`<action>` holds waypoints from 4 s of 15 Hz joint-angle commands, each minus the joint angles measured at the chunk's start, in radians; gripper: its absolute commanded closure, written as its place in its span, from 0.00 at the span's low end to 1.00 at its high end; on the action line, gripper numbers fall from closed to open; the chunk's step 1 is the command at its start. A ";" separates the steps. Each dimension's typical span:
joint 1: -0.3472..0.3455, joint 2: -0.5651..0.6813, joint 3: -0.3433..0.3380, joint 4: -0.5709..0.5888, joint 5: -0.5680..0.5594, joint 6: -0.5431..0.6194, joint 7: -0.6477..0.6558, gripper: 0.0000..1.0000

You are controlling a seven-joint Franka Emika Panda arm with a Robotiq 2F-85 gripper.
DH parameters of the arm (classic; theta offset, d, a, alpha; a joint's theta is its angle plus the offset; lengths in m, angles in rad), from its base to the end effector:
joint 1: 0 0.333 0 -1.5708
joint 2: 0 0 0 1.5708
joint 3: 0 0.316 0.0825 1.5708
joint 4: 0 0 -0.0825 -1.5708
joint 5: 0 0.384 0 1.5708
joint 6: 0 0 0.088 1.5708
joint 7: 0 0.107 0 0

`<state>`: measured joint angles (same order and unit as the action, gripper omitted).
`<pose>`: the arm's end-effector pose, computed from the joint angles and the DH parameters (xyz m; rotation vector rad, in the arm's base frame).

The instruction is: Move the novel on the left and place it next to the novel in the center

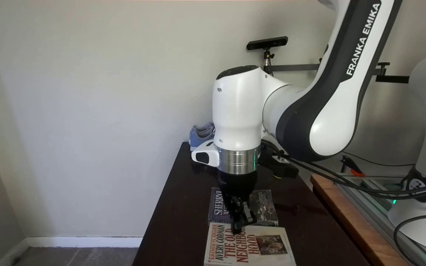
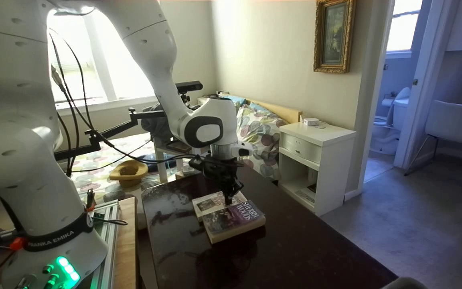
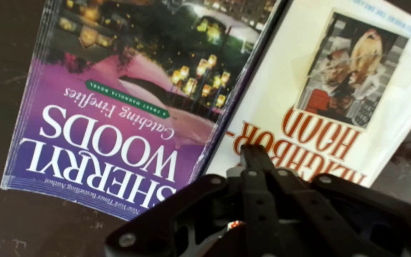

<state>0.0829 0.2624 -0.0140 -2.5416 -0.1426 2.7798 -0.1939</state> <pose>0.4502 0.0370 0.1725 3.0297 0.6098 -0.0426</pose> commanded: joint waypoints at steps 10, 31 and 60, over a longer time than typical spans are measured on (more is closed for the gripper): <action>-0.010 -0.100 -0.091 -0.092 -0.215 -0.131 0.158 1.00; 0.071 -0.168 0.160 -0.106 -0.035 -0.164 0.148 1.00; 0.035 -0.121 -0.040 -0.210 -0.253 -0.087 0.334 1.00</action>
<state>0.1316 0.1489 -0.0390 -2.7419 -0.3476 2.7012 0.0962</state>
